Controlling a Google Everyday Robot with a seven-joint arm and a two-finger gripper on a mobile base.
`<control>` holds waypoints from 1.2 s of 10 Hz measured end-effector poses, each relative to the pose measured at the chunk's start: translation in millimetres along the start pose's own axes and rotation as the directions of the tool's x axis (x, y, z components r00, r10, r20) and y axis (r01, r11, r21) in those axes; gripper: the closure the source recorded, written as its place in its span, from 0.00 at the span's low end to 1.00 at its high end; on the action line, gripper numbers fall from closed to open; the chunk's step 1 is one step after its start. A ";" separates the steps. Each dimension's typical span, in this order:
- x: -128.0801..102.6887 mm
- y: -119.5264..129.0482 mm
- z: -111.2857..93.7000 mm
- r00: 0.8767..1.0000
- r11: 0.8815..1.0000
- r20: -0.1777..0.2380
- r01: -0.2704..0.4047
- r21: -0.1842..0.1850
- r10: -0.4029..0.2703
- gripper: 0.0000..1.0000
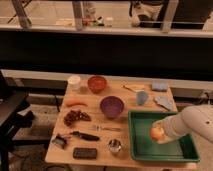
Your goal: Place apple in tray
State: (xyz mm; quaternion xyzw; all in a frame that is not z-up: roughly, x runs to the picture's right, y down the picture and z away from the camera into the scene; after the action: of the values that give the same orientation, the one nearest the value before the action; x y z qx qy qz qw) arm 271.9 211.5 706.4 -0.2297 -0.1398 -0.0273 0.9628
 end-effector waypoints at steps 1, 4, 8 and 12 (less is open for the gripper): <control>-0.1 0.0 0.1 1.000 1.000 0.001 0.004 0.000 -0.004 0.21; -1.5 -0.1 0.6 1.000 1.000 0.000 0.013 0.003 -0.013 0.20; -2.6 -1.7 0.3 1.000 1.000 -0.010 0.012 0.007 -0.012 0.20; -6.8 -4.8 -9.2 1.000 0.999 -0.014 0.026 0.037 -0.025 0.20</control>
State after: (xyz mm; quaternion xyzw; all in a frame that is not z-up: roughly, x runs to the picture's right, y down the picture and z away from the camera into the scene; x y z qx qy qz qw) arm 267.1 203.0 698.8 -0.2098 -0.1368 -0.0385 0.9674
